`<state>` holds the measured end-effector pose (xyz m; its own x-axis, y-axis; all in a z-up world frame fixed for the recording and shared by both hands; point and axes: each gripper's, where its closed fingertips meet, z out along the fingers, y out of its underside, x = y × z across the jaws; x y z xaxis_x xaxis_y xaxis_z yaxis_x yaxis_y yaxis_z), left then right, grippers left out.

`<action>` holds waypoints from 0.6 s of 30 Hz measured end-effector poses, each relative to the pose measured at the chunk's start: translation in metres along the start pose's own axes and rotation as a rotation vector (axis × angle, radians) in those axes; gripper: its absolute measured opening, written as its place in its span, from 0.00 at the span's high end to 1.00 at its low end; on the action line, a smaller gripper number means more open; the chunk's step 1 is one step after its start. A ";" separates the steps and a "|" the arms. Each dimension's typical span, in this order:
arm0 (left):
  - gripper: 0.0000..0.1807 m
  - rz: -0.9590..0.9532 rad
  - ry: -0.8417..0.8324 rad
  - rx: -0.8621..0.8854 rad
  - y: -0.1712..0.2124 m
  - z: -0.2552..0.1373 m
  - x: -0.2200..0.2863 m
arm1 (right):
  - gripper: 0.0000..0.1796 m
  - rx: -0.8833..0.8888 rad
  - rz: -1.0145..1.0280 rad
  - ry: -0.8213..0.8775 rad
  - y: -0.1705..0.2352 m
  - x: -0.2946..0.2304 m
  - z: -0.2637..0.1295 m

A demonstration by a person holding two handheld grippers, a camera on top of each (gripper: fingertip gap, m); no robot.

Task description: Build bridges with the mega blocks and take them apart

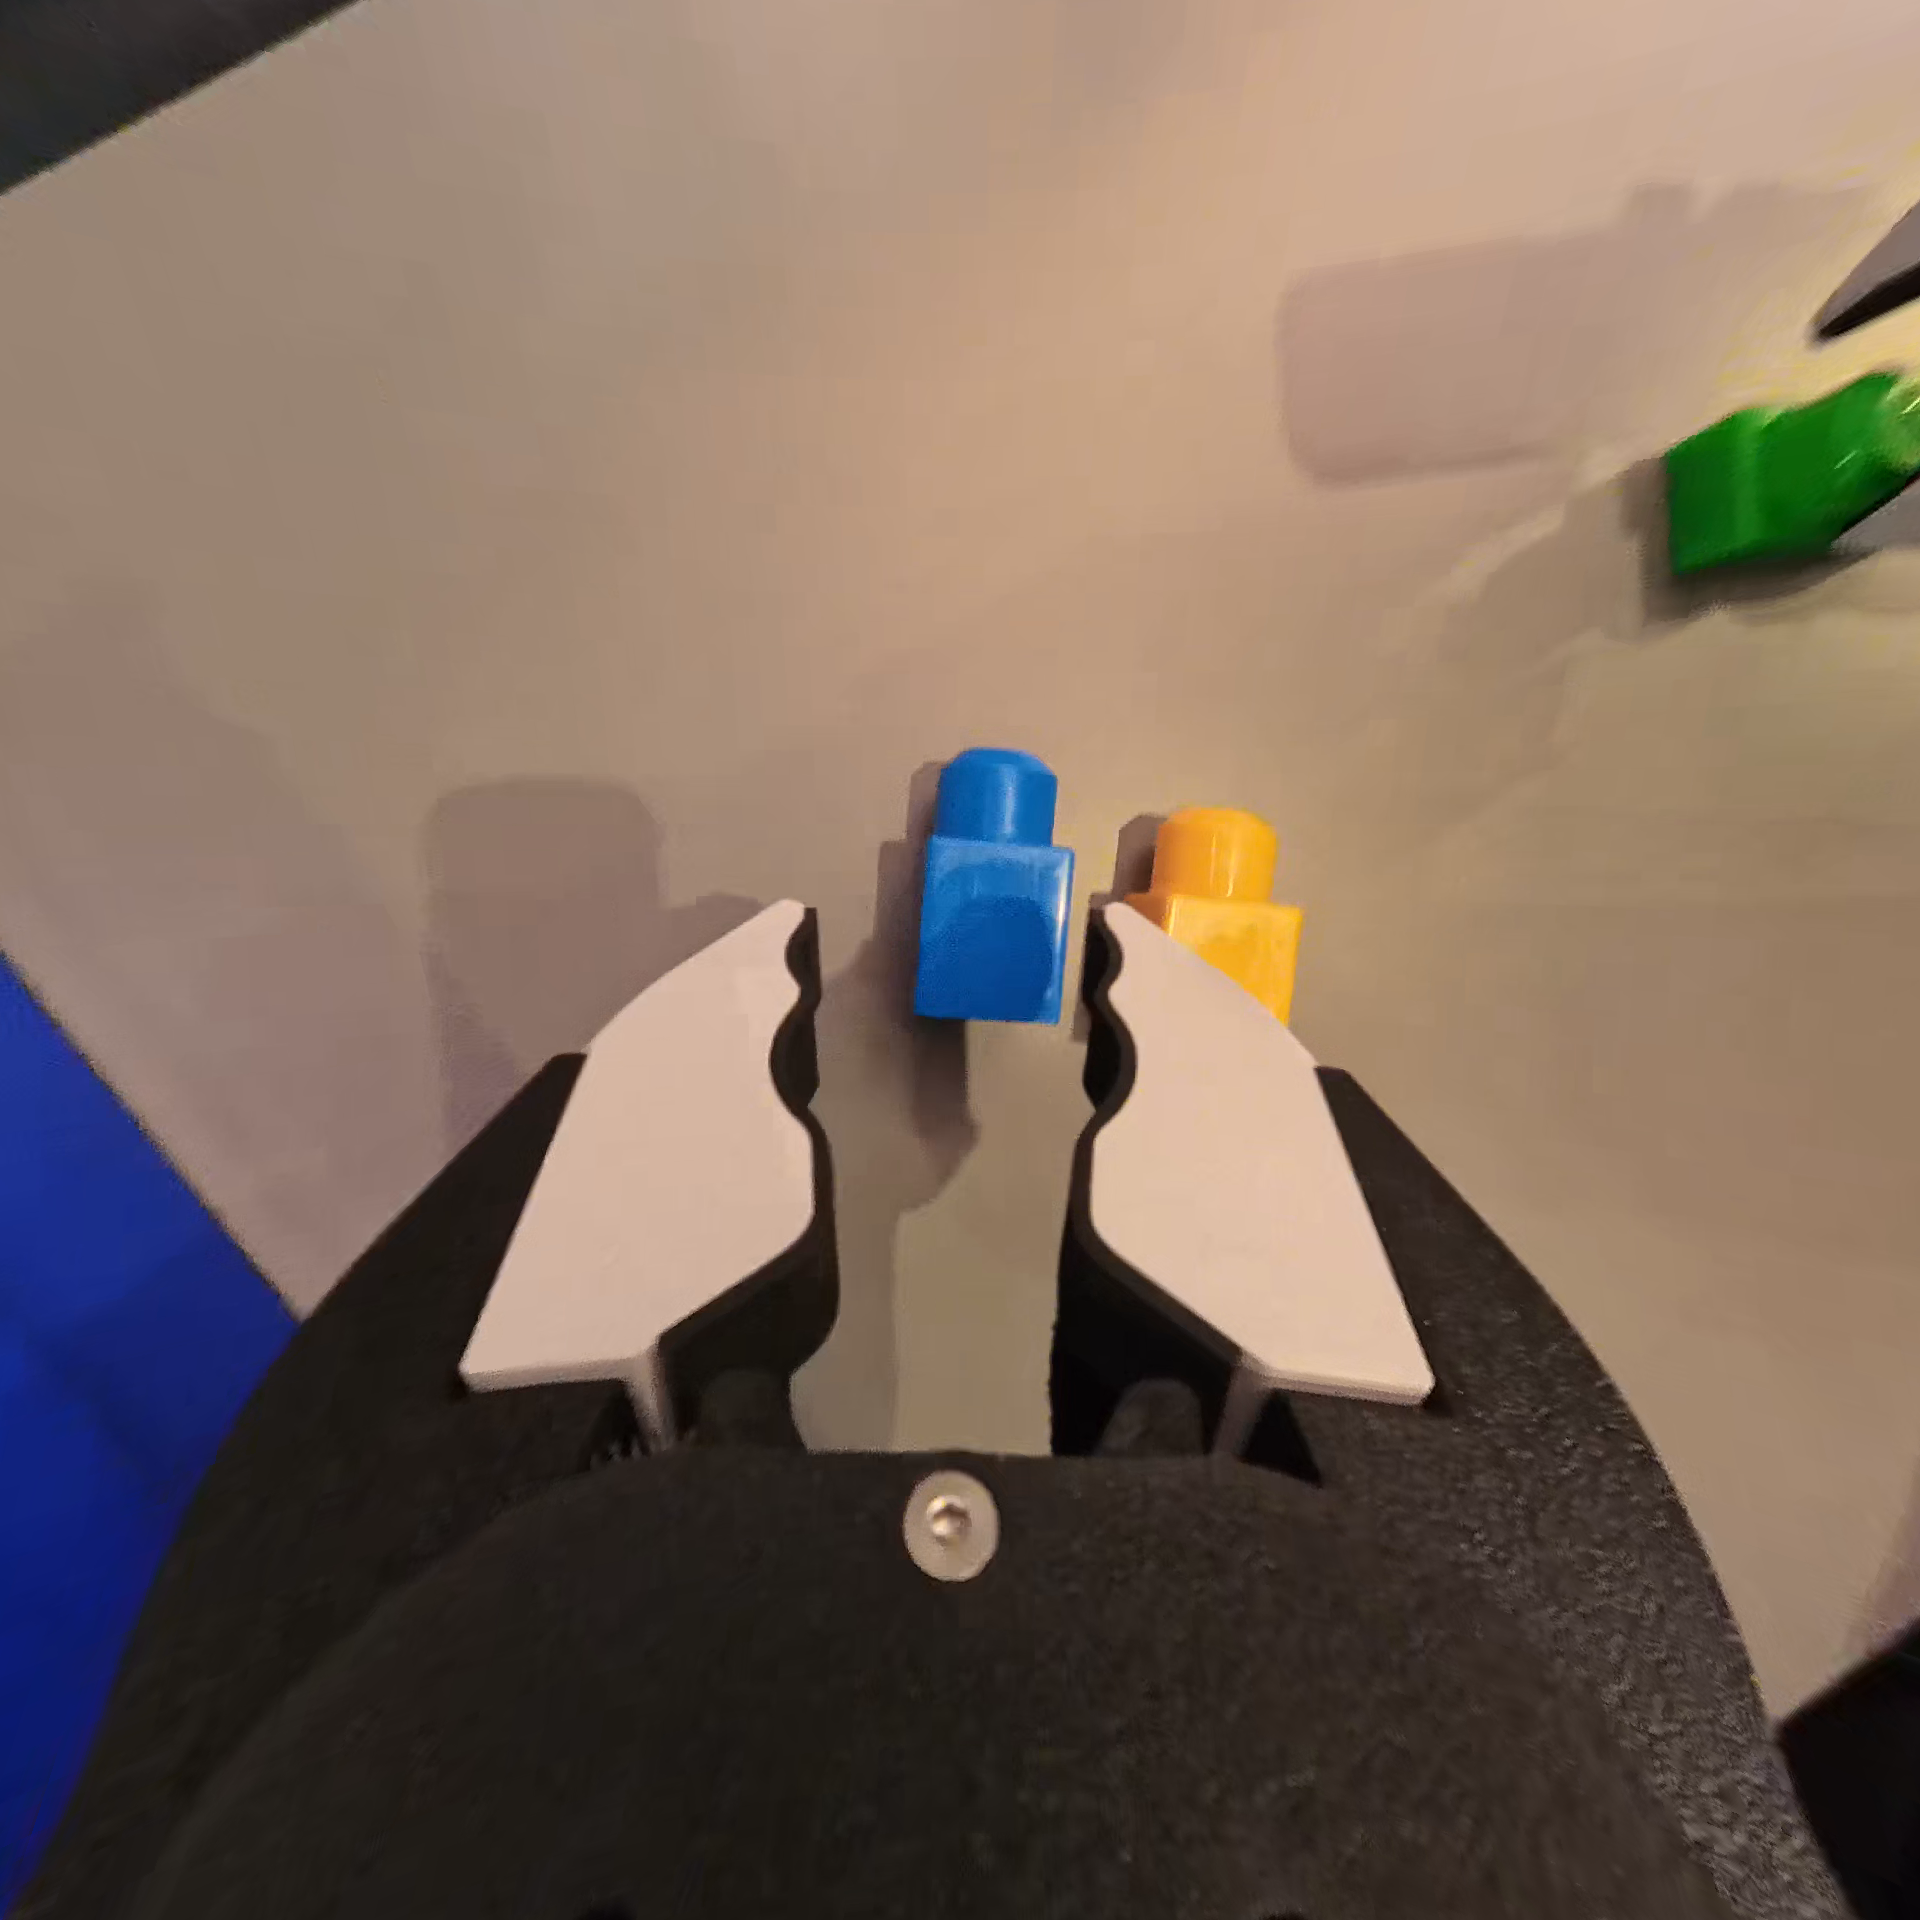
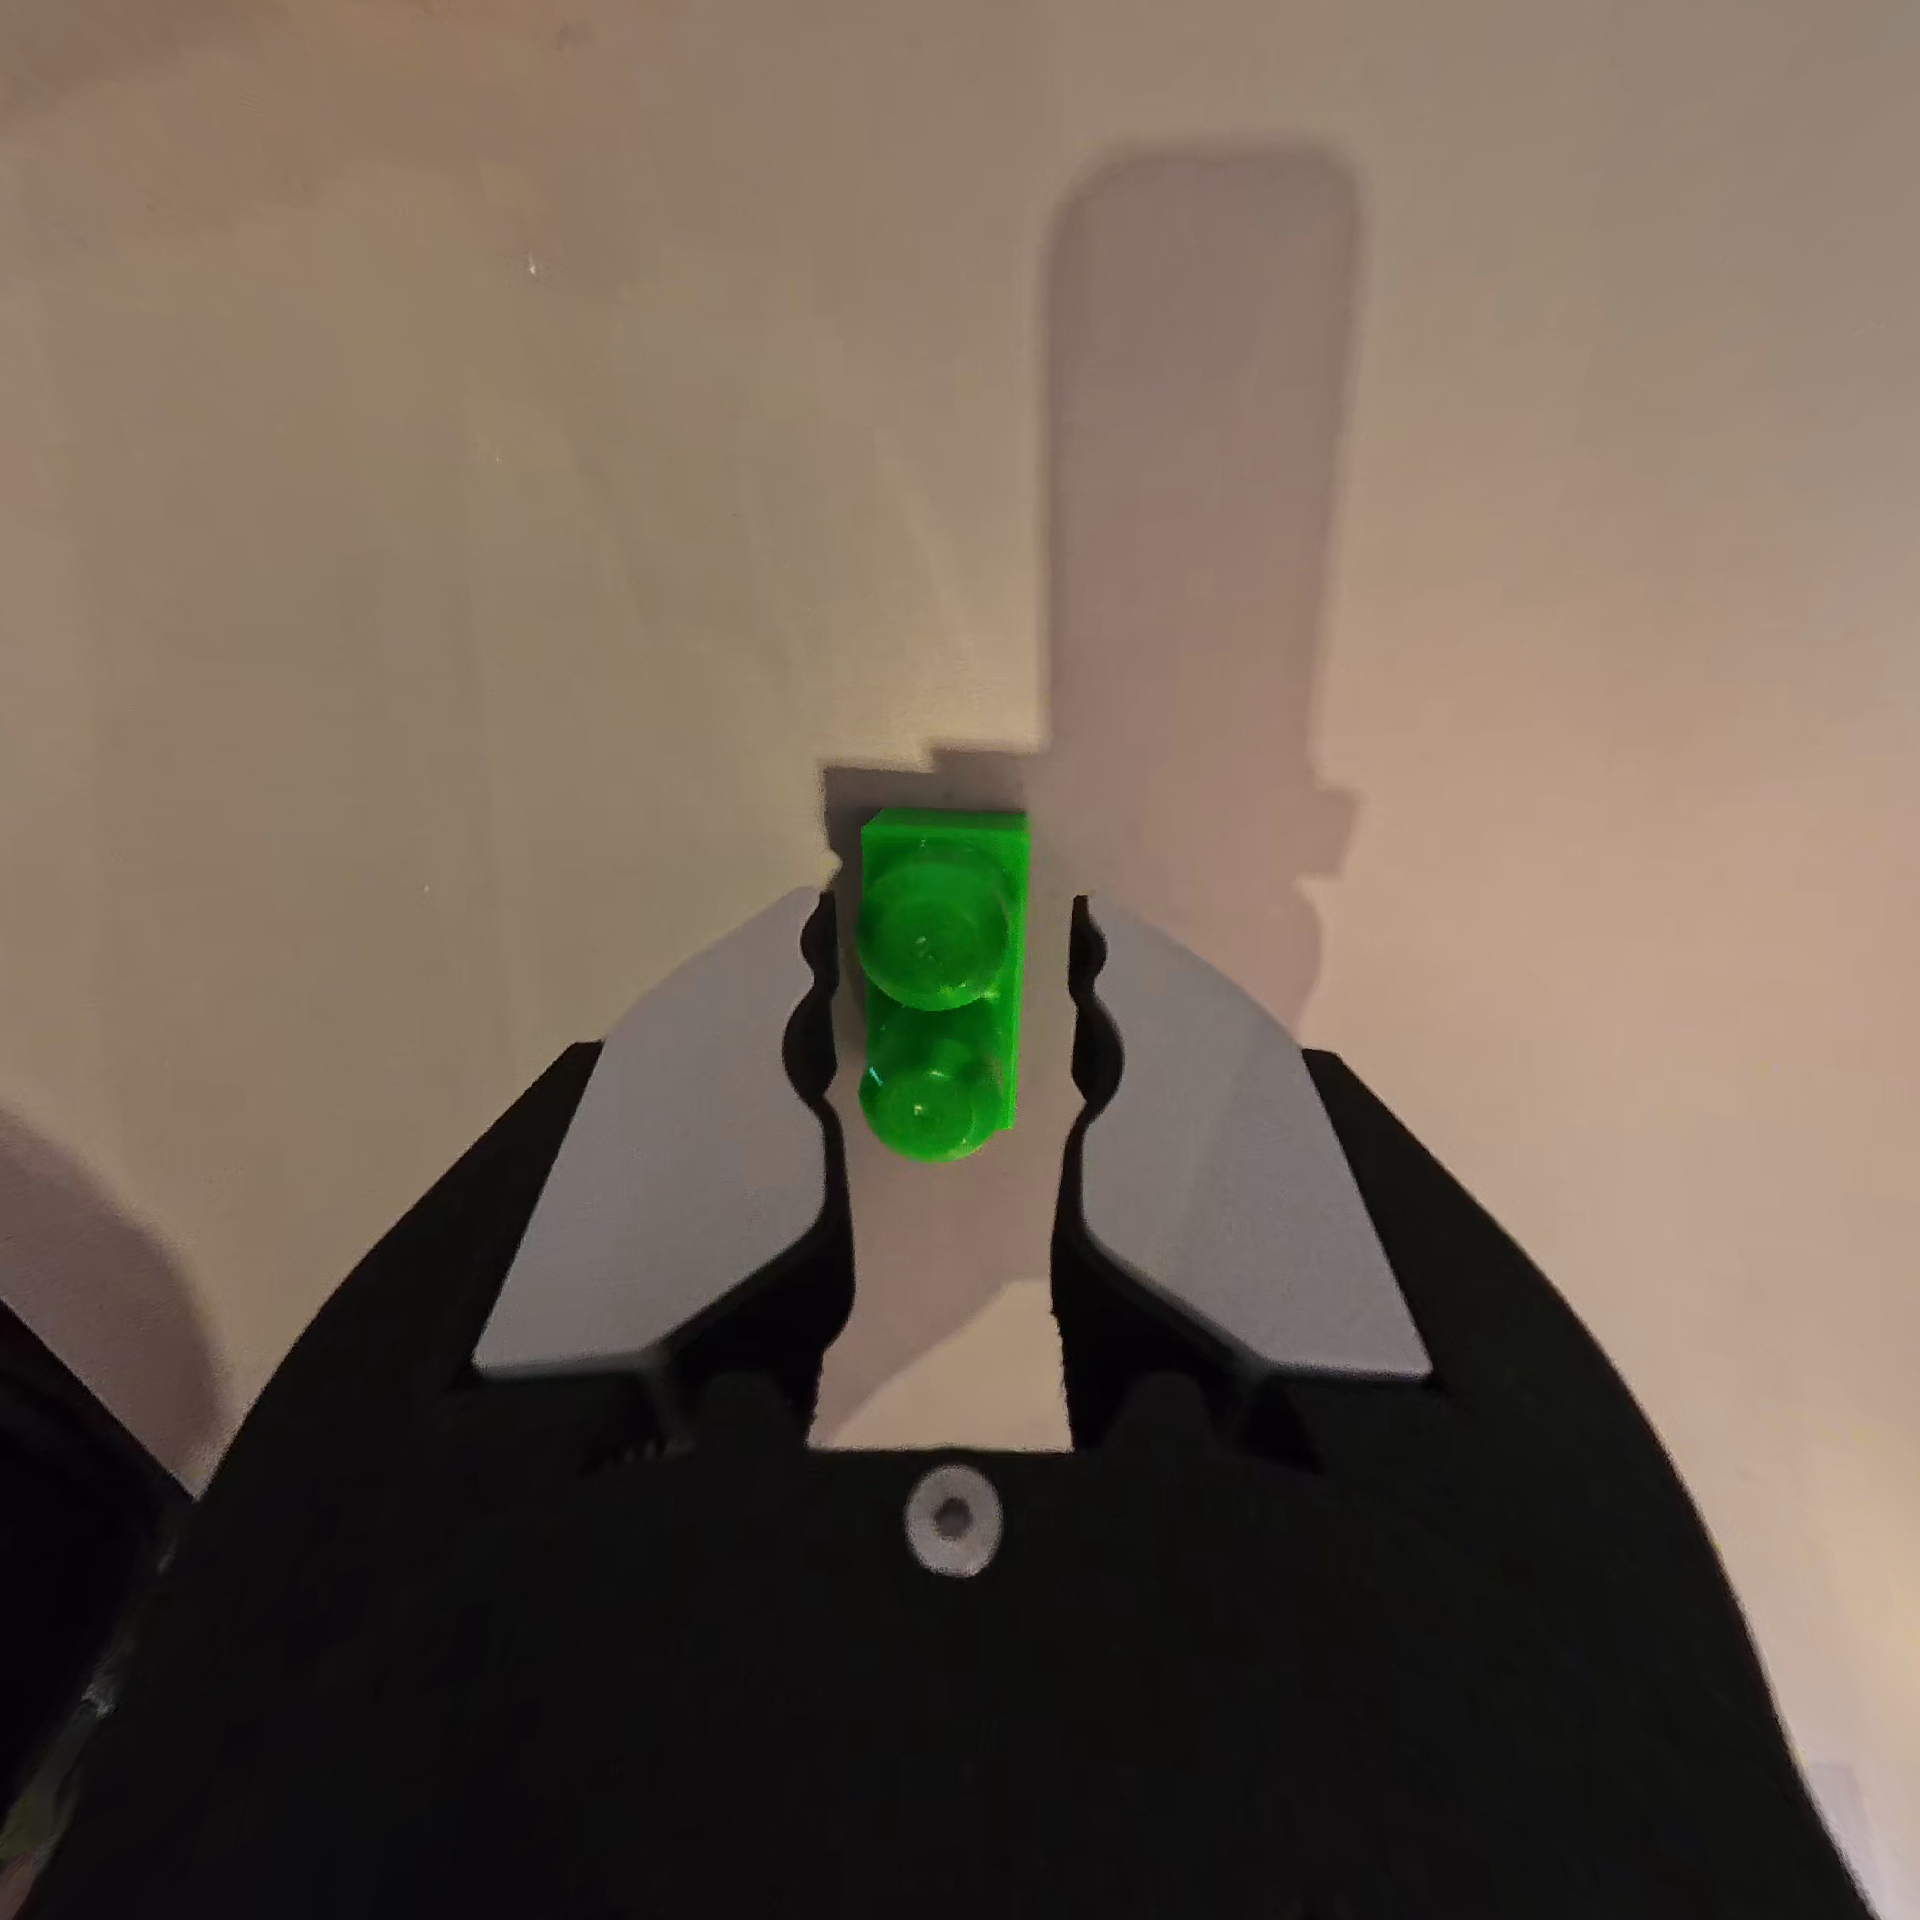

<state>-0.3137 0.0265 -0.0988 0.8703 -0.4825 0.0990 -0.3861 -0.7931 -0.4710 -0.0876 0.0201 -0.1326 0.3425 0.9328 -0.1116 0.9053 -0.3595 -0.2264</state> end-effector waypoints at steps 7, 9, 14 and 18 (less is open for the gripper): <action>0.80 -0.137 0.255 -0.029 -0.001 0.011 0.002 | 0.79 0.023 0.002 0.013 0.002 0.005 -0.007; 0.80 -0.142 0.262 -0.058 0.002 0.011 -0.005 | 0.79 0.029 0.009 0.009 0.001 0.005 -0.008; 0.80 -0.101 0.274 -0.161 0.013 0.014 -0.007 | 0.79 0.035 0.008 0.008 0.002 0.007 -0.010; 0.80 -0.066 0.282 -0.221 0.019 0.021 -0.001 | 0.80 0.043 0.007 0.014 0.002 0.008 -0.013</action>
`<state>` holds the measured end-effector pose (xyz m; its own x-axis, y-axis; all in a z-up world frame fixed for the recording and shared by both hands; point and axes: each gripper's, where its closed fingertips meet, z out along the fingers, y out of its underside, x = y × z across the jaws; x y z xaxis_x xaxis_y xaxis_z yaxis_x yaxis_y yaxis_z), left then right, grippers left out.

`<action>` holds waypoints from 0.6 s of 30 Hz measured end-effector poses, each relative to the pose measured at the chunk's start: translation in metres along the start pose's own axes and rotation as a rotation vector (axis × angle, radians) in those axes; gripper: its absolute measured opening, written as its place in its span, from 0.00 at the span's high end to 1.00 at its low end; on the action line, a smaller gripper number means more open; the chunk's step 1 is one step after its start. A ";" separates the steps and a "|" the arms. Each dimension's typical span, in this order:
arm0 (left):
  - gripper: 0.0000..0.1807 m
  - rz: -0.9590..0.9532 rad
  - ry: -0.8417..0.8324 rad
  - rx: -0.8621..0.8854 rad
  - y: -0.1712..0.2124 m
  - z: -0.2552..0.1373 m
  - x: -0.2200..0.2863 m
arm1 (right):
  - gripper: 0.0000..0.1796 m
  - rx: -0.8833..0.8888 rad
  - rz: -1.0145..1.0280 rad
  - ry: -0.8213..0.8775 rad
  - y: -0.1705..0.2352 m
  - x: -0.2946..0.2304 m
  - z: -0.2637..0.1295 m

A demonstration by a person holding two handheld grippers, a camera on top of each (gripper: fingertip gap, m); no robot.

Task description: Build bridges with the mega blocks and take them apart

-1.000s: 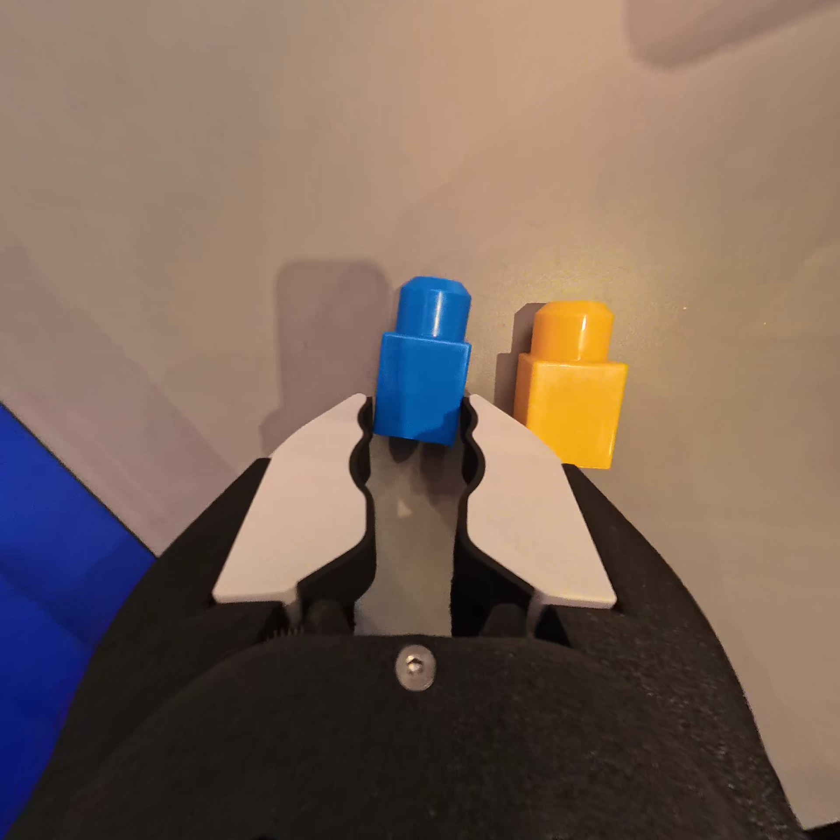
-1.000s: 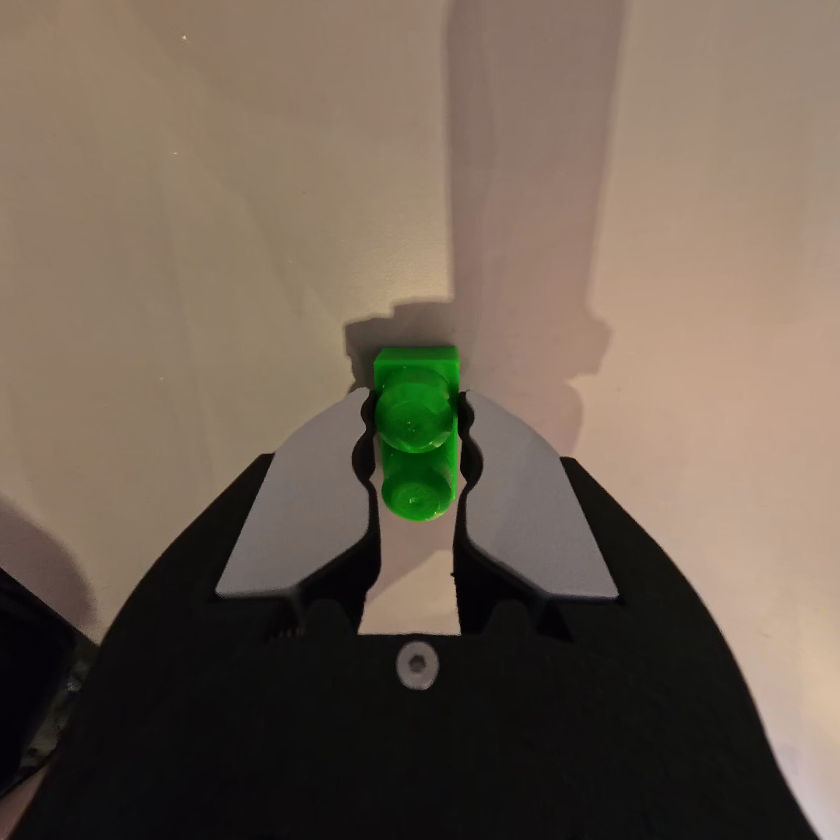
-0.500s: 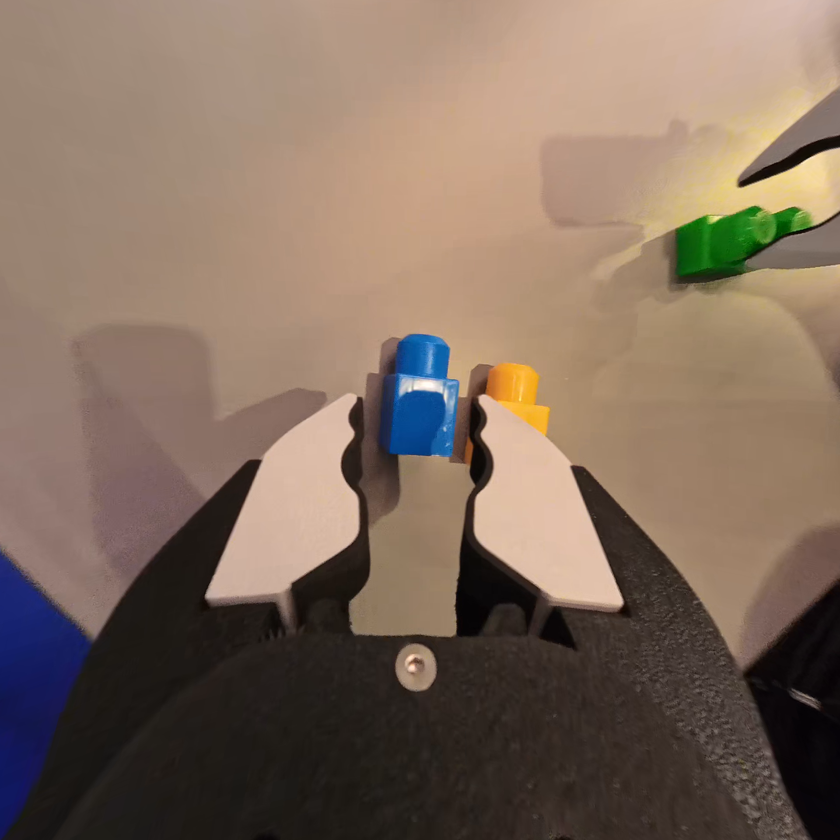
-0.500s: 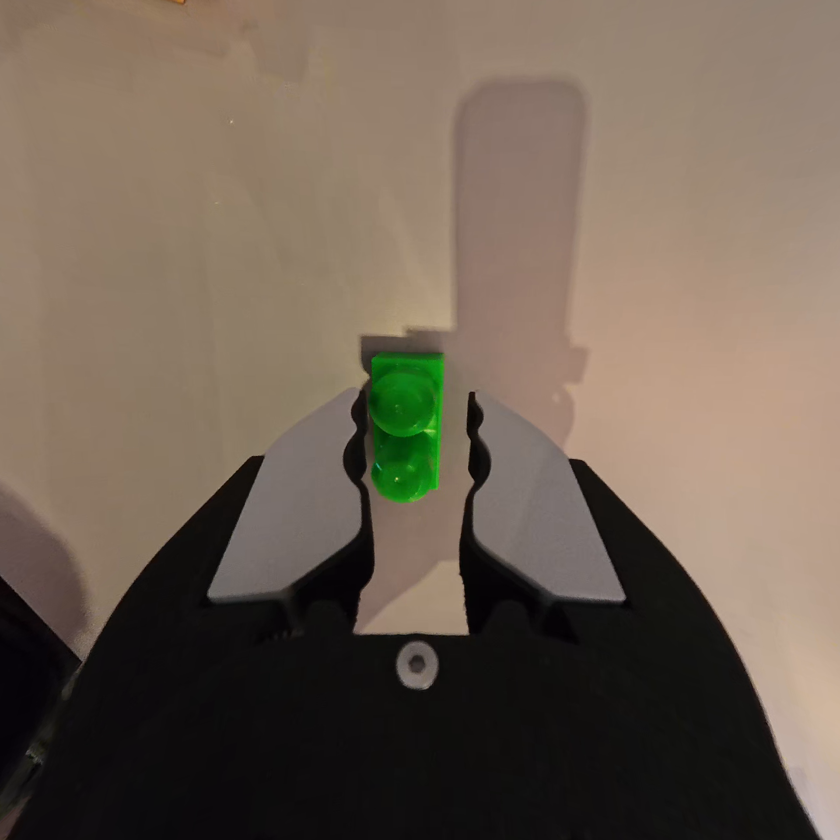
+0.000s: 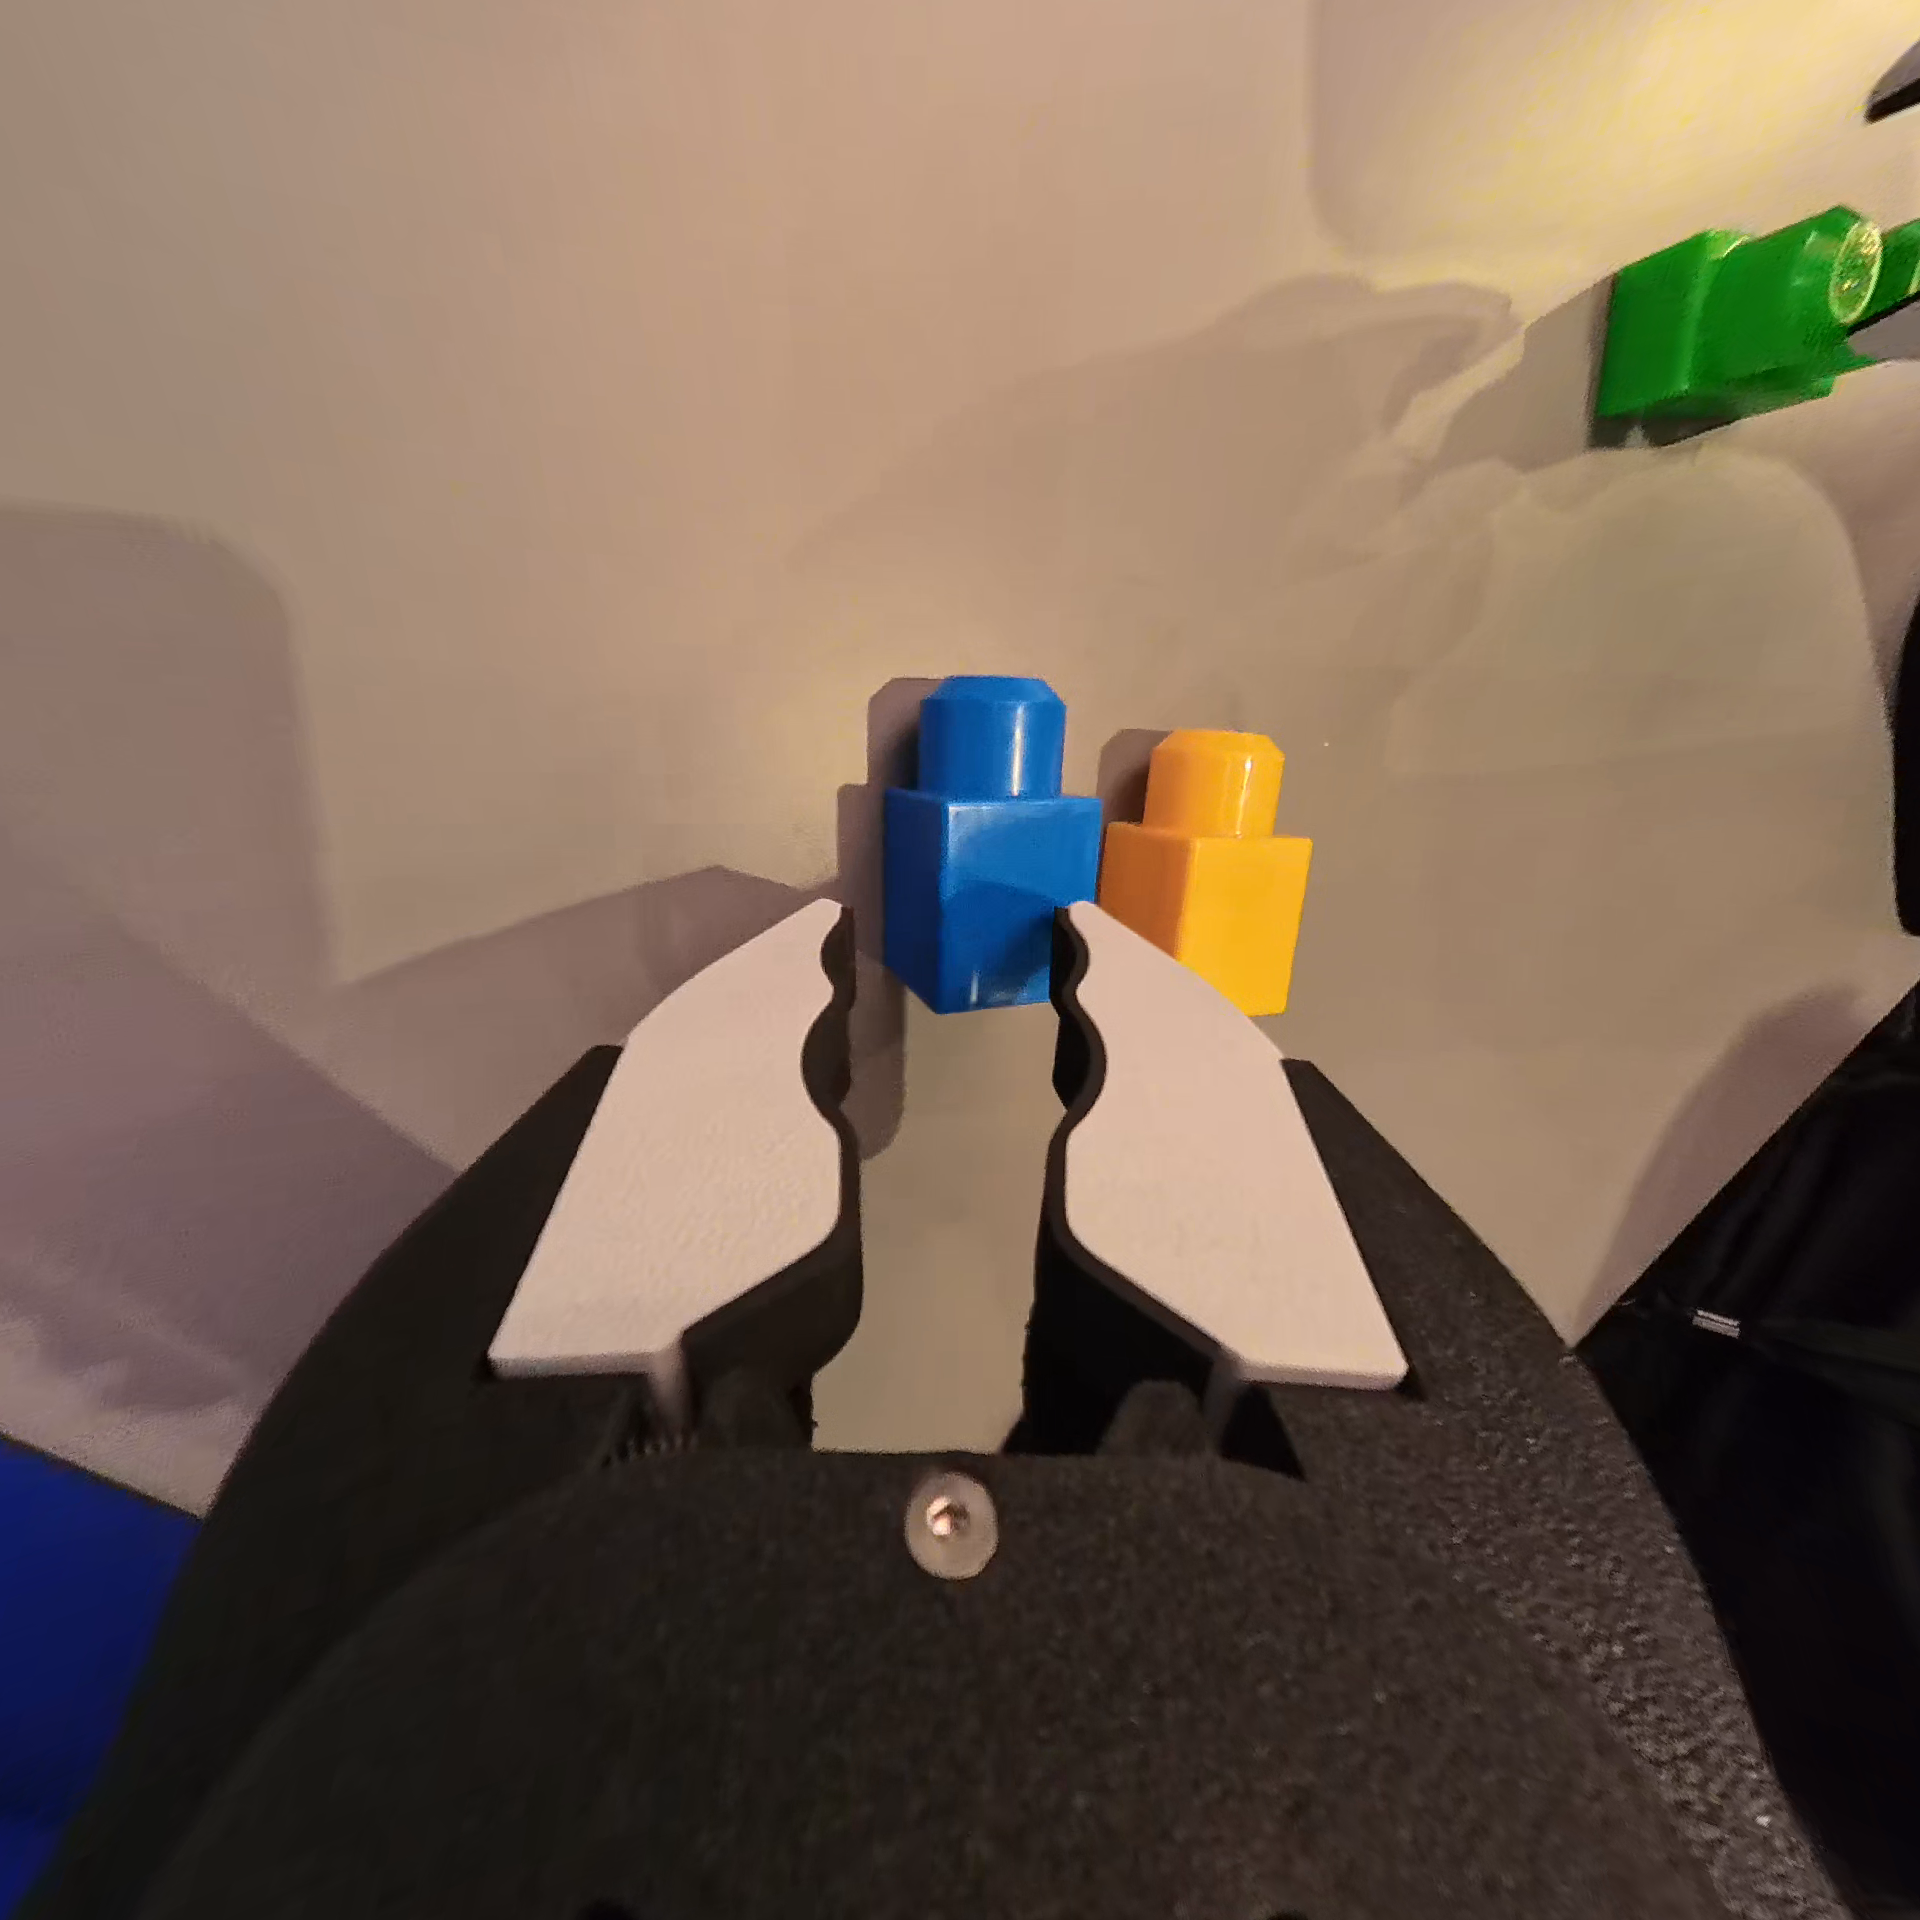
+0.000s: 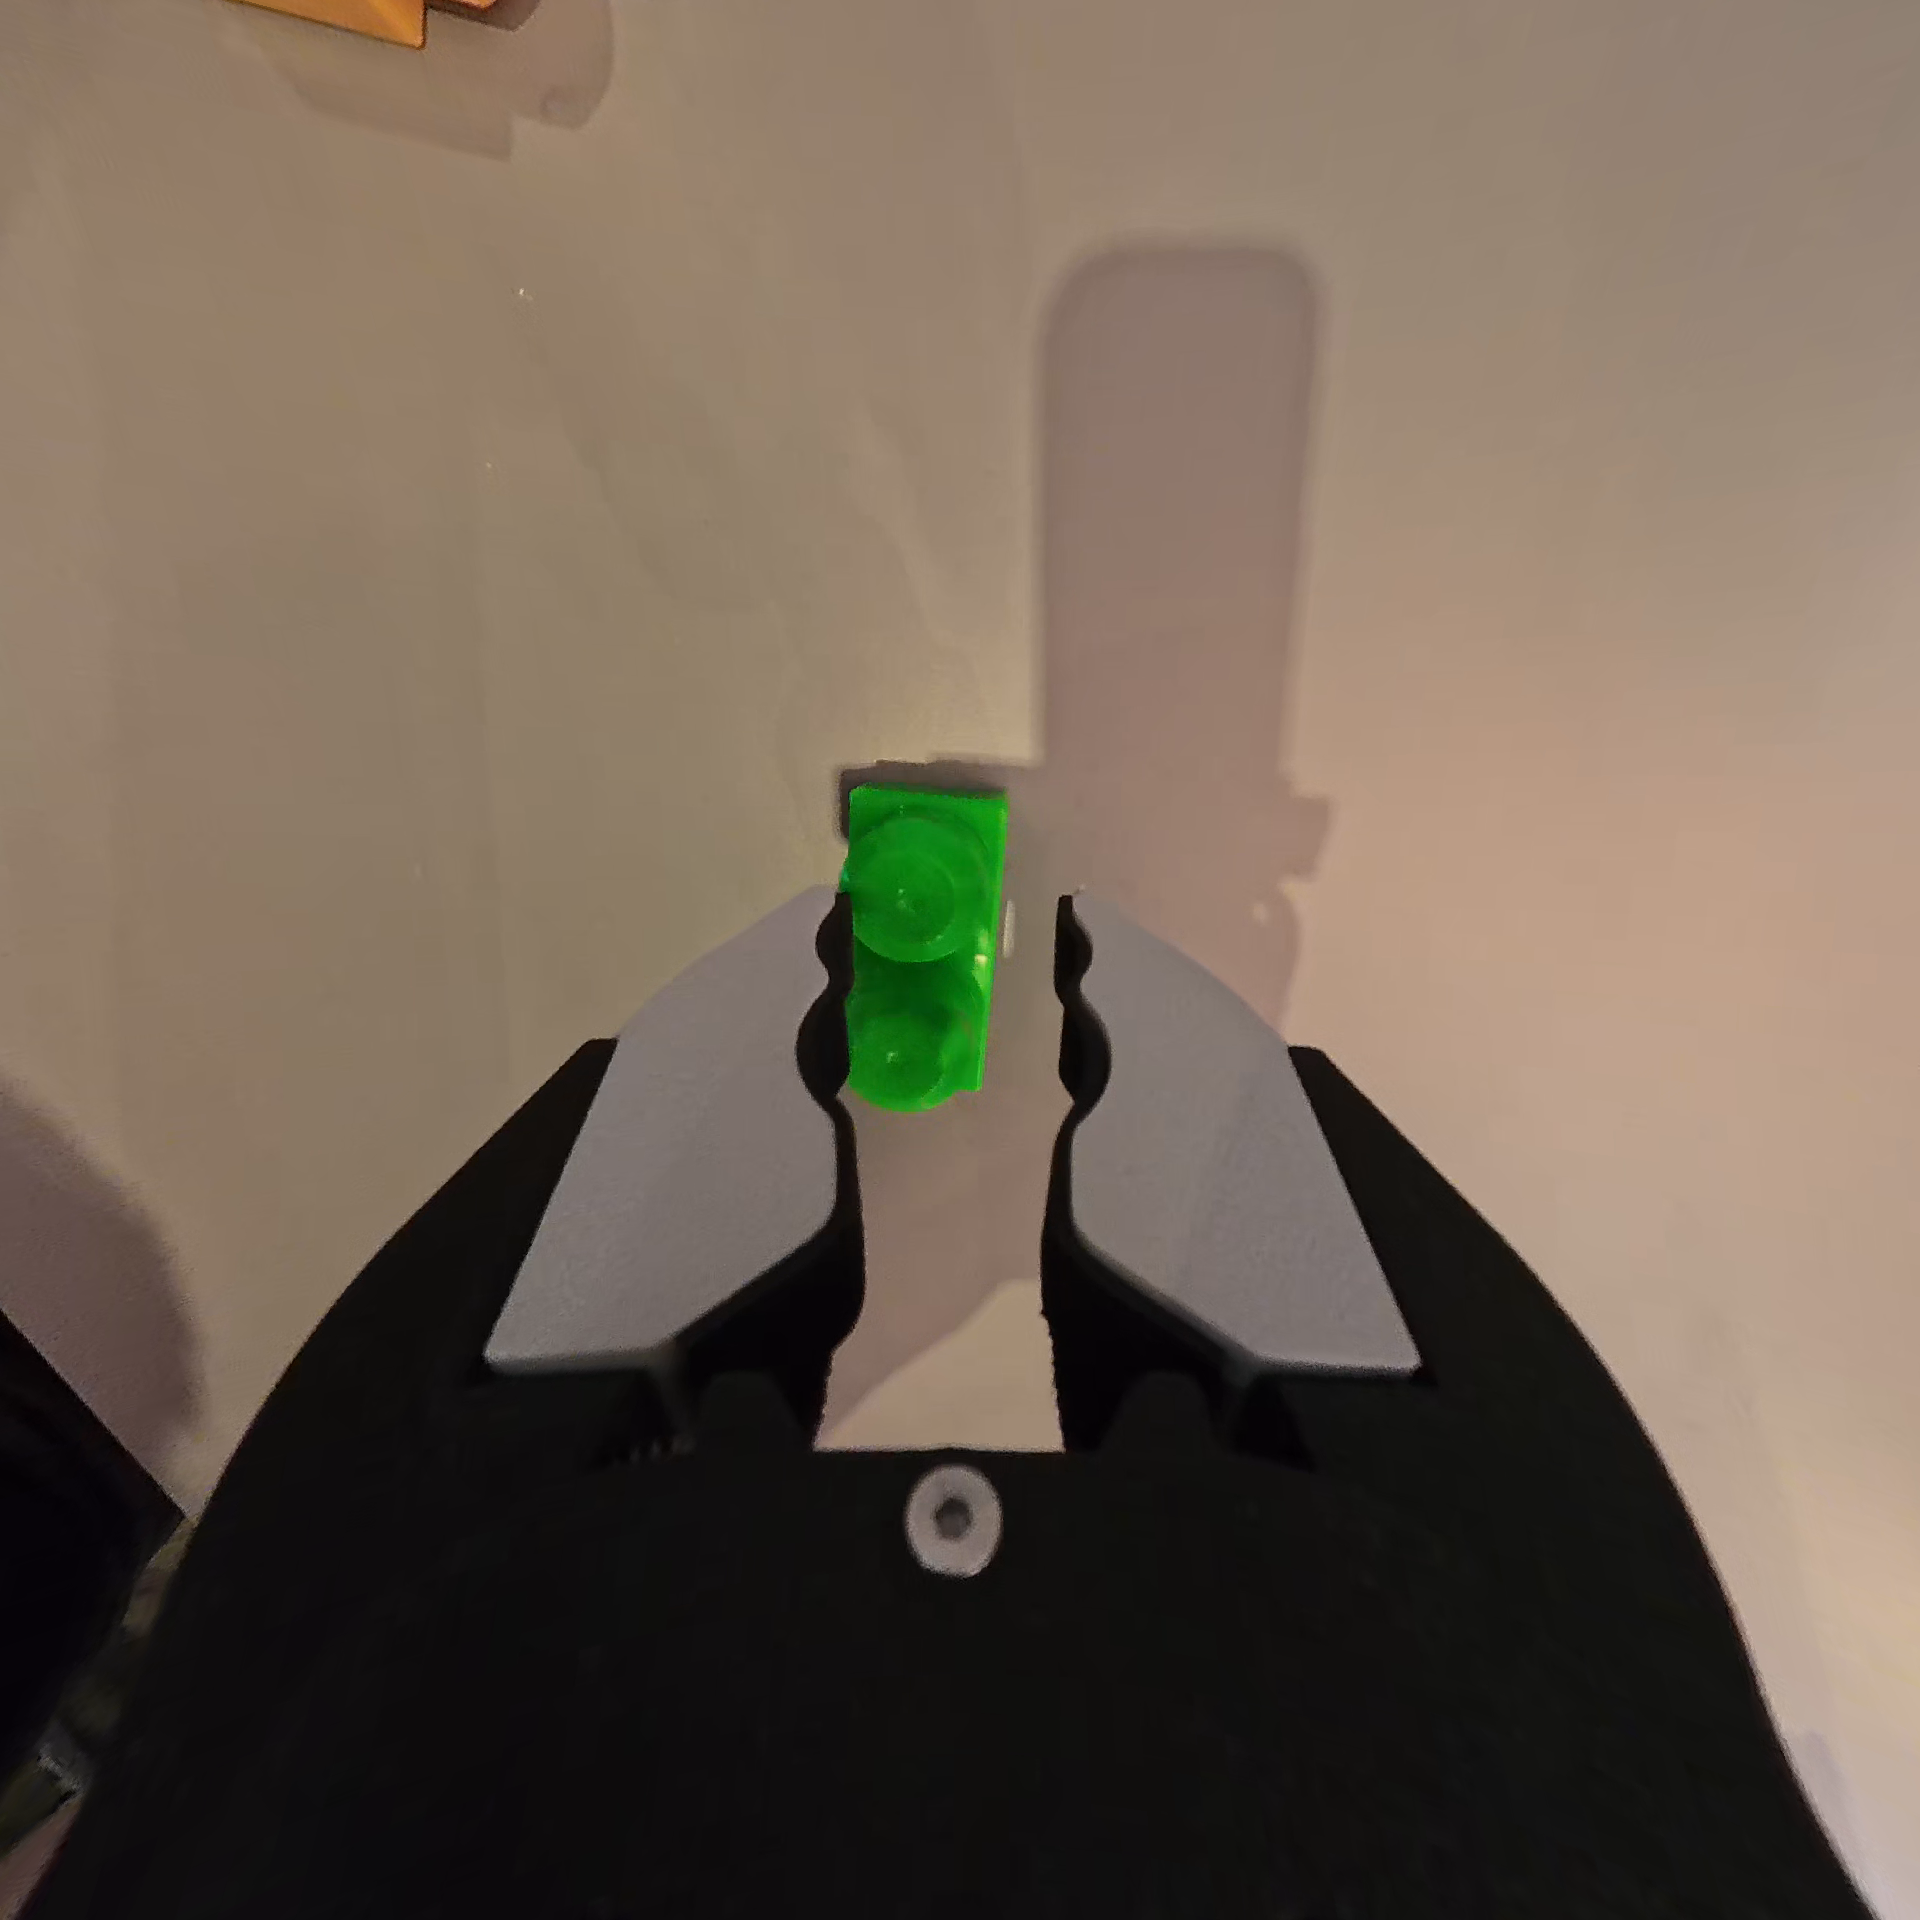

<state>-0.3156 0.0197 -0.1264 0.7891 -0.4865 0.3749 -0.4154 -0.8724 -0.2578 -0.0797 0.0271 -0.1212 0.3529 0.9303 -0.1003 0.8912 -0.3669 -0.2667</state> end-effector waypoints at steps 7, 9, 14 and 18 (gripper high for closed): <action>0.87 -0.045 0.110 0.012 -0.004 0.005 0.010 | 0.81 0.001 0.011 0.001 0.003 0.003 -0.003; 0.88 -0.059 0.140 0.007 -0.002 0.005 0.012 | 0.81 0.003 0.010 0.002 0.003 0.004 -0.004; 0.89 -0.068 0.167 0.012 0.001 0.004 0.011 | 0.81 0.018 0.011 0.004 0.002 0.005 -0.006; 0.89 -0.053 0.170 0.011 0.002 0.004 0.012 | 0.81 0.014 0.011 0.004 0.003 0.005 -0.006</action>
<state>-0.3055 0.0121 -0.1259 0.7215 -0.4417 0.5332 -0.3697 -0.8969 -0.2428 -0.0733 0.0307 -0.1166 0.3639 0.9261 -0.0992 0.8831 -0.3769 -0.2794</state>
